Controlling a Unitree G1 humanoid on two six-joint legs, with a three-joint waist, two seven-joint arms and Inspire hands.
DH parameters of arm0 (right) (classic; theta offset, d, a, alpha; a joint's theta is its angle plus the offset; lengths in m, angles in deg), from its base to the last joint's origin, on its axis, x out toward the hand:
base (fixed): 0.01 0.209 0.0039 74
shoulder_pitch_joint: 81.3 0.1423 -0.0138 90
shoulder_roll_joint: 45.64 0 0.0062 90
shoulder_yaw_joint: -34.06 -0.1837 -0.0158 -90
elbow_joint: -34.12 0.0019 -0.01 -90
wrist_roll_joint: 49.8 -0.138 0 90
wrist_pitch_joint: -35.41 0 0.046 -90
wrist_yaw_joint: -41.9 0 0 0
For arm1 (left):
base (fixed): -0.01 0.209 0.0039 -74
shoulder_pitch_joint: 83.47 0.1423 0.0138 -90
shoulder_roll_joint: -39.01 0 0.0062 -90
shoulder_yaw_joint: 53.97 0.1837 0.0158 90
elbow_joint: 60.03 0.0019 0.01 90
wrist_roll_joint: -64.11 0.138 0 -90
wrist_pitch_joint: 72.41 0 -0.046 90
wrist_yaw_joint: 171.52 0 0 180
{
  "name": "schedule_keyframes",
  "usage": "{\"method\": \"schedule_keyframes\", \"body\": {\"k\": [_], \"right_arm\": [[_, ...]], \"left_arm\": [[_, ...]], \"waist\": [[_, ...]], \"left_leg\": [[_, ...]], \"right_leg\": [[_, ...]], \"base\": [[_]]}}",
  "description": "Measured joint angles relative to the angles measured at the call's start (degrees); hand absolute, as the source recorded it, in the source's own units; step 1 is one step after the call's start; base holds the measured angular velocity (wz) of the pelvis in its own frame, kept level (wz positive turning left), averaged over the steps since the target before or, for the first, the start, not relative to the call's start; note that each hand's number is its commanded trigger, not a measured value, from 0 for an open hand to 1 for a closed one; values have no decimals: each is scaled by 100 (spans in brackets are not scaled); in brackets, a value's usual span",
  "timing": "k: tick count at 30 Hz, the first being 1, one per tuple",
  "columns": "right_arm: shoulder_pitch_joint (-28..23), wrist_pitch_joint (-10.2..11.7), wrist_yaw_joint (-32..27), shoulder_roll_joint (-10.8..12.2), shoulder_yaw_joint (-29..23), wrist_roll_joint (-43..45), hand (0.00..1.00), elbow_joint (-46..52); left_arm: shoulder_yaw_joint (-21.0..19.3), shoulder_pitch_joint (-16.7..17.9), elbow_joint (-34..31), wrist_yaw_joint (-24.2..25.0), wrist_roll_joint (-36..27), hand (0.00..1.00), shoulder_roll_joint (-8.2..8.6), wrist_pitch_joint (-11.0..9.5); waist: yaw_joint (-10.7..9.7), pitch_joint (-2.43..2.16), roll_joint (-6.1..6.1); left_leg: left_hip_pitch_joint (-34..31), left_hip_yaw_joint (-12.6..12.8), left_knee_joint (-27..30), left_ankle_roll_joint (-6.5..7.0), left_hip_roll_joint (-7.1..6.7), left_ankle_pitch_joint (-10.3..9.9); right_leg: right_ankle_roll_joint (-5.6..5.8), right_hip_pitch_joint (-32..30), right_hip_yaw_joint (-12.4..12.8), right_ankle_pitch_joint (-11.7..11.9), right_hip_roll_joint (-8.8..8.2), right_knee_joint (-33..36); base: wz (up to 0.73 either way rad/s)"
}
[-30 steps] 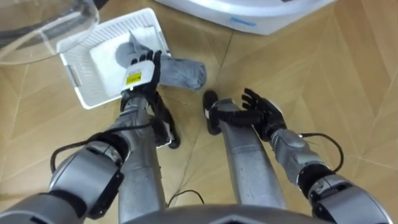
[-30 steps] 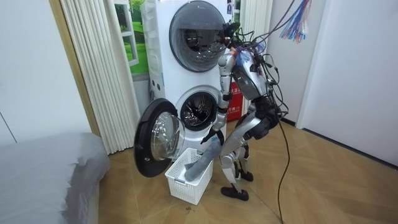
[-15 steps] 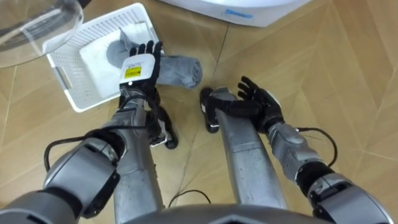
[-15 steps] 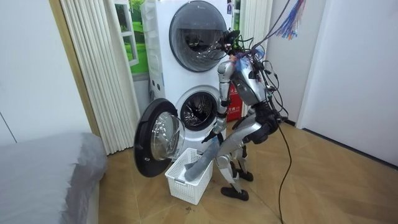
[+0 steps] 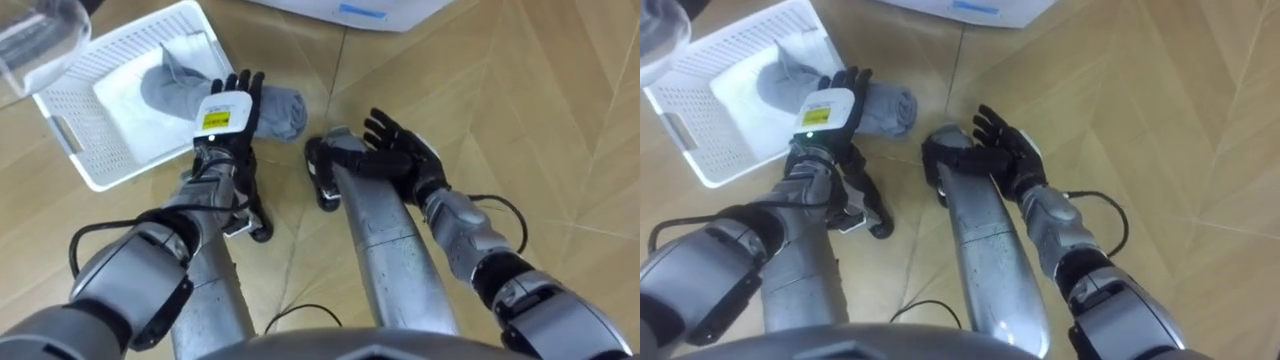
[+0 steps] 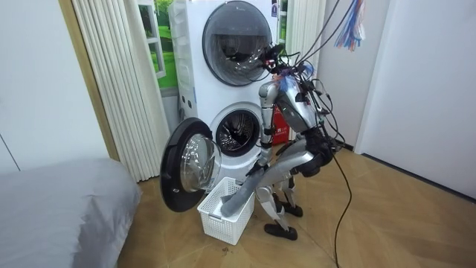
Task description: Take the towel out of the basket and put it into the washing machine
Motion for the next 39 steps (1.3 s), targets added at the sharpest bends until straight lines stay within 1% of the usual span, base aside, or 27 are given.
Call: {"method": "schedule_keyframes", "body": {"k": [1,3,6,11,14,19,24,25,28,31,32,33,35,37,39], "right_arm": [[8,0,26,17,0,-89,0,-4],[10,2,90,20,1,-184,0,-12],[60,-4,205,22,42,-348,0,-103],[189,-3,286,26,106,-358,0,-272],[204,-7,326,25,109,-384,0,-305],[281,-7,440,25,158,-442,0,-432],[302,-13,445,31,224,-630,0,-468],[301,-12,441,40,224,-646,0,-468],[301,-11,410,40,224,-618,0,-467],[301,-12,276,41,218,-539,0,-467],[292,-27,177,42,224,-540,0,-468],[280,-33,119,42,224,-546,0,-471],[228,-48,-90,43,216,-531,0,-597],[173,-53,-240,25,218,-510,0,-744],[130,-63,-387,24,206,-291,0,-839]], "left_arm": [[16,-2,2,0,0,100,-1,0],[18,-8,10,-1,1,100,6,0],[23,-171,124,-1,2,100,29,12],[25,-402,169,-11,-3,100,-16,33],[26,-447,175,-10,-4,100,-43,44],[36,-442,180,10,-1,100,-59,44],[52,-445,180,-4,-3,100,-75,44],[52,-444,179,-12,-3,100,-79,44],[54,-420,180,-70,-37,100,-77,39],[-8,-334,201,-267,-187,100,-105,-33],[-100,-300,217,-279,-195,100,-114,-70],[-108,-280,221,-291,-226,100,-119,-96],[-201,-173,266,-410,-316,100,-137,-257],[-212,-50,266,-520,-403,100,-147,-335],[-352,64,265,-674,-419,100,-181,-431]], "waist": [[2,15,-25],[-2,14,-28],[-2,15,-30],[-2,18,-36],[-2,21,-39],[0,23,-43],[7,33,-50],[7,35,-55],[8,34,-56],[14,31,-60],[35,31,-60],[47,31,-60],[109,33,-58],[178,32,-59],[230,29,-63]], "left_leg": [[-23,-2,33,-5,-1,-15],[-77,-19,79,-17,3,-42],[-119,-48,136,-29,5,-71],[-138,-100,173,-41,-3,-109],[-139,-108,171,-48,1,-129],[-141,-136,171,-39,-15,-145],[-144,-152,171,-59,-17,-163],[-143,-152,171,-77,-13,-172],[-131,-152,180,-74,-19,-171],[-66,-150,158,-79,-26,-172],[-6,-153,146,-81,-26,-173],[32,-157,136,-82,-26,-173],[277,-173,31,-92,-25,-167],[565,-153,-127,-98,-31,-162],[885,-130,-396,-90,-35,-105]], "right_leg": [[-7,-27,1,-17,-1,44],[-17,-76,-11,-37,0,85],[-18,-107,-24,-69,10,133],[-33,-107,-57,-98,11,148],[-43,-107,-66,-113,17,140],[-55,-107,-73,-140,20,132],[-69,-107,-87,-164,21,138],[-70,-107,-88,-170,24,143],[-84,-103,-95,-184,16,165],[-91,-42,-94,-187,15,153],[-91,16,-98,-187,17,138],[-91,57,-101,-187,17,126],[-95,330,-134,-187,14,-6],[-86,623,-138,-179,15,-171],[-68,937,-124,-123,13,-430]], "base": [[3],[0],[0],[-2],[0],[-1],[0],[0],[0],[0],[0],[0],[0],[0],[0]]}}
